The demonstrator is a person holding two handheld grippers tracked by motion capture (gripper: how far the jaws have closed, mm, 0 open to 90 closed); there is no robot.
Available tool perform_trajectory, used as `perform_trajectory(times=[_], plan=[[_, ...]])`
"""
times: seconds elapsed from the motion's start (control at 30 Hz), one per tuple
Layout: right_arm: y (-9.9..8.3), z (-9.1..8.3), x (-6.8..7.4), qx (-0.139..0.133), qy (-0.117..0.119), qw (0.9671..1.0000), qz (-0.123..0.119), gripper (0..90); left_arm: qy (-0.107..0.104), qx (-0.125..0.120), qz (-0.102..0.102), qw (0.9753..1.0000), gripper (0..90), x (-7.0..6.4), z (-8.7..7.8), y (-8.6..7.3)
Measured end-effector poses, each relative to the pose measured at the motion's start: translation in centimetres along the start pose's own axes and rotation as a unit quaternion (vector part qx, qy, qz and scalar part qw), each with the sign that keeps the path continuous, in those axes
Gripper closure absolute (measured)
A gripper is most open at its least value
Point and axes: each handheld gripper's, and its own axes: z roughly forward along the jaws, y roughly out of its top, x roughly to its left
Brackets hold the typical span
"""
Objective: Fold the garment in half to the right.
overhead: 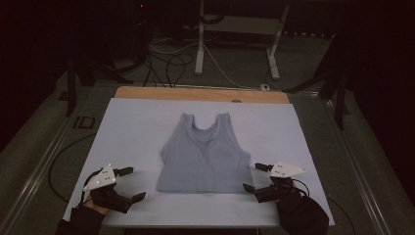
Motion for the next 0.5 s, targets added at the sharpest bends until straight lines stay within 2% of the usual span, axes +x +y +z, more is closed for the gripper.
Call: perform_trajectory(times=[0.1, 0.13, 0.27, 0.3, 0.33, 0.5], plan=[[-0.06, 0.1, 0.05, 0.003, 0.001, 1.0, -0.003, 8.9, -0.001, 0.002, 0.001, 1.0, 0.4, -0.05, 0.03, 0.07], [-0.13, 0.18, 0.09, 0.009, 0.004, 0.9999, -0.006, 8.9, 0.002, 0.01, -0.008, 0.9999, 0.4, 0.02, 0.06, 0.06], [-0.15, 0.32, 0.17, 0.016, 0.009, 0.9998, -0.009, 8.9, 0.005, 0.012, -0.006, 0.9999, 0.3, 0.0, 0.03, 0.07], [-0.22, 0.49, 0.13, 0.027, 0.016, 0.9995, -0.008, 8.9, 0.004, 0.015, -0.004, 0.9999, 0.3, -0.01, 0.08, 0.11], [-0.26, 0.54, 0.15, 0.031, 0.014, 0.9994, -0.008, 8.9, 0.004, 0.015, -0.004, 0.9999, 0.3, -0.01, 0.08, 0.11], [-0.2, 0.51, 0.19, 0.028, 0.018, 0.9994, -0.008, 8.9, 0.001, 0.022, -0.001, 0.9998, 0.3, -0.19, 0.23, 0.15]])
